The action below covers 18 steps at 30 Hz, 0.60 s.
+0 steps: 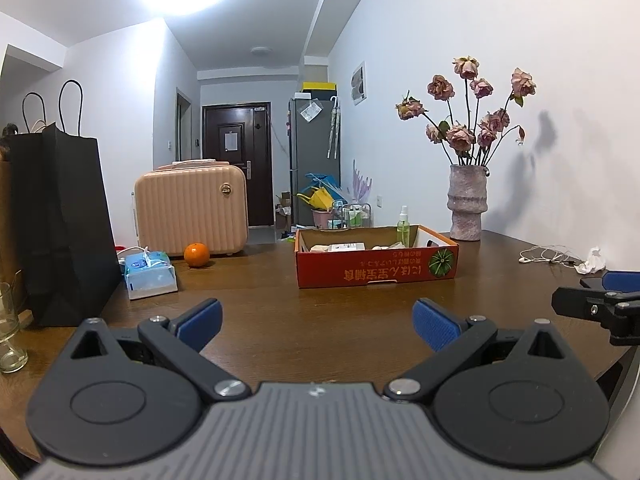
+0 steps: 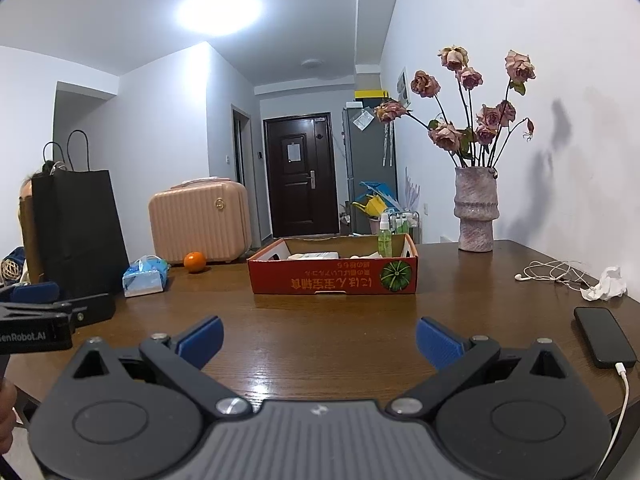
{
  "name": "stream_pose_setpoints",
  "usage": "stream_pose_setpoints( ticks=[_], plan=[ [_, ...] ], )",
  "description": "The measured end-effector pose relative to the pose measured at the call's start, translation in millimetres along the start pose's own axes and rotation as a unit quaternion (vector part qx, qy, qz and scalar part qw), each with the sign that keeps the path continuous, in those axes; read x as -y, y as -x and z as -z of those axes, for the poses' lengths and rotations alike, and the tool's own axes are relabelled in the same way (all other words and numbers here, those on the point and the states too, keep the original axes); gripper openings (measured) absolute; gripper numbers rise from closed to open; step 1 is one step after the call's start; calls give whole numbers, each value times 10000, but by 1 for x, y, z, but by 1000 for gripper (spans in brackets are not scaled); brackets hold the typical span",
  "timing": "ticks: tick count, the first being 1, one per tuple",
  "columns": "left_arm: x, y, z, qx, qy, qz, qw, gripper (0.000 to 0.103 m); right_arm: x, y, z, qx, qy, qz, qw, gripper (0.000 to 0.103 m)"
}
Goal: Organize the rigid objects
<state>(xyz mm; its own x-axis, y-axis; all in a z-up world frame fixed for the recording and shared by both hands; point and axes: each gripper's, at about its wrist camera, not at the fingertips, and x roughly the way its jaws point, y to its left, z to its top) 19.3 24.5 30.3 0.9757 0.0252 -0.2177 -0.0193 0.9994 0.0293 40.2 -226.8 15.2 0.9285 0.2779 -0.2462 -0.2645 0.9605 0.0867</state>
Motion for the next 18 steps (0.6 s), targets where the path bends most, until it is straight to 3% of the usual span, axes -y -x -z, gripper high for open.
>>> stream_pose_setpoints(
  ticks=[18],
  plan=[
    [1,1,-2,31,-10,33,10000,103,0,0,-1,-3,9,16,10000,103]
  ],
)
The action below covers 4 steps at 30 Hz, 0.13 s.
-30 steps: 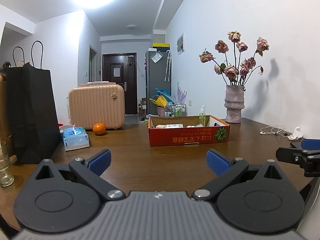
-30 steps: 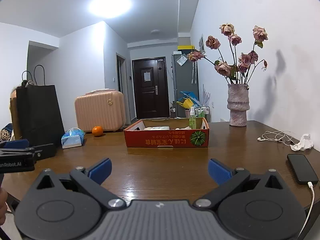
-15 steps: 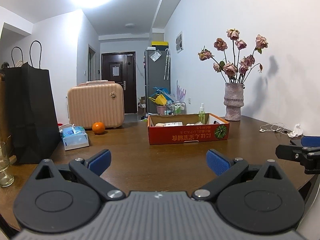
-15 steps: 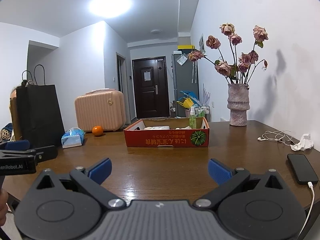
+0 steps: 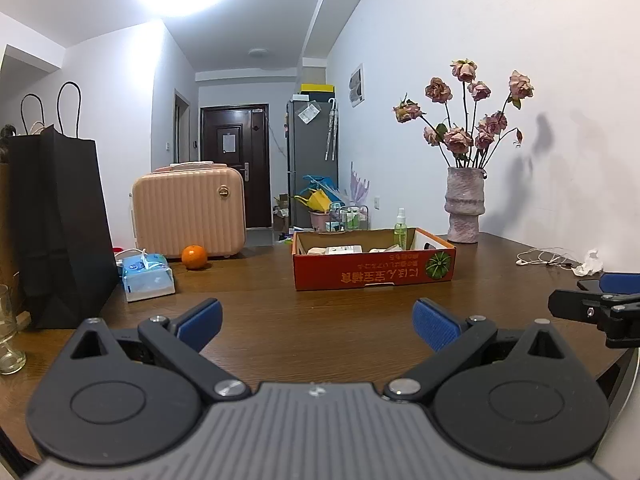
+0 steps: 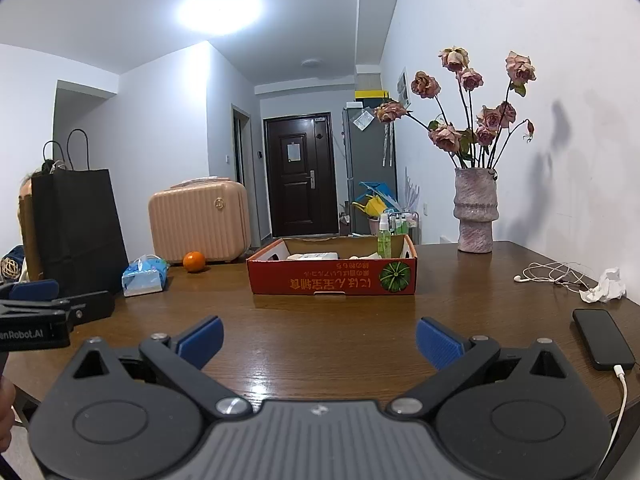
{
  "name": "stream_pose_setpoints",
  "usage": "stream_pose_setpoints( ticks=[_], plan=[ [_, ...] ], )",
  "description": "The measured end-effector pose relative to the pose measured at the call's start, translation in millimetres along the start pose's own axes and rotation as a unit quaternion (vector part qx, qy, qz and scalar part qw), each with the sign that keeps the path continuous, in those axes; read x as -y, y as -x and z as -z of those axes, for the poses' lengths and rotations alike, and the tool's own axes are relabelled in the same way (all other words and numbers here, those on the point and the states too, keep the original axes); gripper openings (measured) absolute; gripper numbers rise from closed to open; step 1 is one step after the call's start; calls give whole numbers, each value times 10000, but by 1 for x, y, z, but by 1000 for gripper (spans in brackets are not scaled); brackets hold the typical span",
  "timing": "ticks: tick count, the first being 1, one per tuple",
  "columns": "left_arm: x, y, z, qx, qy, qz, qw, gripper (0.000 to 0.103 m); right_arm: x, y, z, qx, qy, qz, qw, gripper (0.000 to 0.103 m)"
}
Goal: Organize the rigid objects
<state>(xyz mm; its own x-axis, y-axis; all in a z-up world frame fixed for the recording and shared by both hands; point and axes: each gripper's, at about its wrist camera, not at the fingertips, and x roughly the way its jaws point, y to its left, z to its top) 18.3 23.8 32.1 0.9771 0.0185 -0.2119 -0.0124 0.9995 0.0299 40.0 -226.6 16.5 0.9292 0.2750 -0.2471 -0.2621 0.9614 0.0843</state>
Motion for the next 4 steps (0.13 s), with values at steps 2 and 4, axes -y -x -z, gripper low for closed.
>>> stream_pose_setpoints(
  ticks=[2,4],
  plan=[
    [0,0,0,-8,9,23,10000,103,1,-1,0,-12,-2,-3,10000,103],
    [0,-1,-1,-13,34,33,10000,103,1,-2,1,-28,-6,1,10000,103]
  ],
)
